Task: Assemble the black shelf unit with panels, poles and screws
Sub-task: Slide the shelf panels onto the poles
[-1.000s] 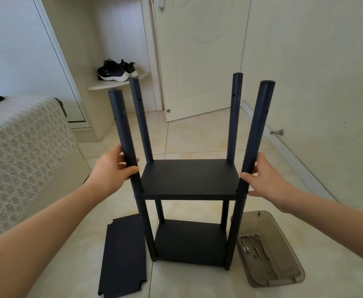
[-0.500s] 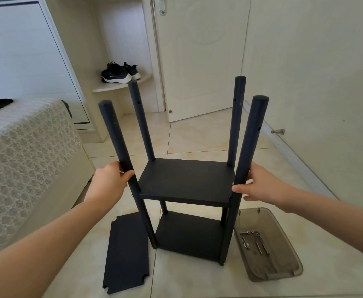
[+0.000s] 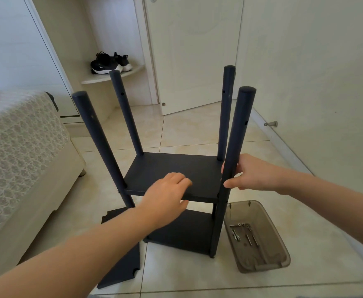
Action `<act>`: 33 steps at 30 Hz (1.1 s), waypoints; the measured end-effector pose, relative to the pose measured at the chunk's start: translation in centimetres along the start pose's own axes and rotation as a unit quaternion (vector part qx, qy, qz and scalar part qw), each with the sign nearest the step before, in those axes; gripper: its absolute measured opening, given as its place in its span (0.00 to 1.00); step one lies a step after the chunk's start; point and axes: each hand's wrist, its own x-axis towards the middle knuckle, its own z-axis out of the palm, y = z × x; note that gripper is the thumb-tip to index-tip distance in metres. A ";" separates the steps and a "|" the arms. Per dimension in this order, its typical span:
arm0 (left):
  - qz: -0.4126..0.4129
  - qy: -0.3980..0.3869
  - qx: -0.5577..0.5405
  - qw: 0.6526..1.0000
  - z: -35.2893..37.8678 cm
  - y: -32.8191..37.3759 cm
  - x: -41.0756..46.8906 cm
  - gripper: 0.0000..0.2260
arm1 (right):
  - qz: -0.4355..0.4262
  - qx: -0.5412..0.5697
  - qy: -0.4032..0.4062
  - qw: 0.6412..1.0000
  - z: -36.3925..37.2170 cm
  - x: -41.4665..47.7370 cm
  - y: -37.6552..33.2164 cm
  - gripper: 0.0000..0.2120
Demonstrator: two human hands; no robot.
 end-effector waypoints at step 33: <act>0.029 0.030 0.041 0.998 8.0 1.8 3.9 0.38 | -0.074 -0.012 0.098 0.992 2.4 0.3 0.0 0.15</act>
